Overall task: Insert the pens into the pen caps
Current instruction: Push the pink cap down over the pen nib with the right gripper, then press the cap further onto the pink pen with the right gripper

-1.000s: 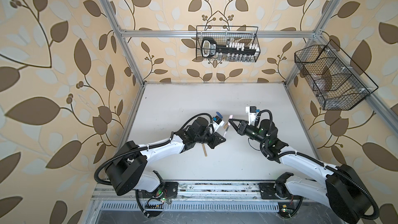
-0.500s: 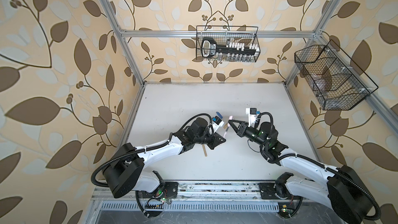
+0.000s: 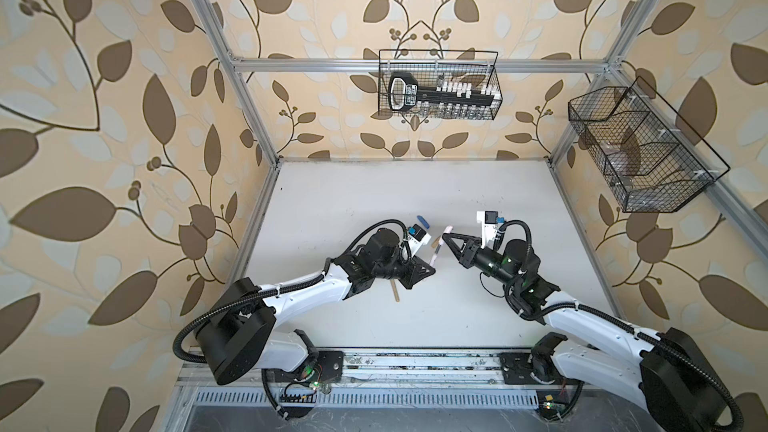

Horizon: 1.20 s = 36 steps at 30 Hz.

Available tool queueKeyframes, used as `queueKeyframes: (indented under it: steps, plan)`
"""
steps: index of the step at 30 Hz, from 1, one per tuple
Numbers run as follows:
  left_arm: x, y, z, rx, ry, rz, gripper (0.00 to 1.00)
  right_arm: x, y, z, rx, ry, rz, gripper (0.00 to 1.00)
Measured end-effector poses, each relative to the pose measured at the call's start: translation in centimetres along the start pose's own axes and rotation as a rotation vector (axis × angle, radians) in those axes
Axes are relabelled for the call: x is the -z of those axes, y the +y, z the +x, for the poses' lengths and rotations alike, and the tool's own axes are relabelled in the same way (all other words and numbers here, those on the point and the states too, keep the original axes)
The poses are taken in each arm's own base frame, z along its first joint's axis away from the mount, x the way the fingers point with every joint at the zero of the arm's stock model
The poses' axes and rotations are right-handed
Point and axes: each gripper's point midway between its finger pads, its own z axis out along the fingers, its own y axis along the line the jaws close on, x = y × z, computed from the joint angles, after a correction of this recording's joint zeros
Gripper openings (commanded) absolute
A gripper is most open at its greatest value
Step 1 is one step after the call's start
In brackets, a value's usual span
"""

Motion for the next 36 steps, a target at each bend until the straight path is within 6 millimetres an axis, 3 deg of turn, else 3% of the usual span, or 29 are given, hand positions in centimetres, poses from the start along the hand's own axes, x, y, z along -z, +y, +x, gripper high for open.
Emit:
queueKeyframes:
  steps: [8, 14, 18, 26, 32, 36]
  plan:
    - [0.0, 0.3, 0.1, 0.0, 0.003, -0.014, 0.0, 0.0, -0.2, 0.6, 0.012, 0.026, 0.007, 0.19]
    - [0.1, 0.4, 0.0, -0.016, -0.003, -0.022, 0.0, 0.0, -1.0, 2.4, 0.03, 0.101, 0.048, 0.19]
    - [0.2, 0.3, -0.2, -0.031, -0.01, -0.023, 0.0, 0.0, -0.8, 3.0, 0.058, 0.138, 0.057, 0.25]
    - [0.3, 0.4, -0.4, -0.036, -0.018, -0.036, 0.0, 0.6, 0.8, 2.2, 0.12, 0.135, 0.031, 0.42]
    - [0.6, 1.1, -0.8, -0.042, -0.038, -0.082, 0.0, 3.2, 2.5, 0.4, 0.17, 0.07, 0.022, 0.46]
    - [1.8, 1.4, -1.4, -0.064, -0.086, -0.134, 0.0, 5.1, 3.0, -0.8, 0.191, 0.014, 0.042, 0.59]
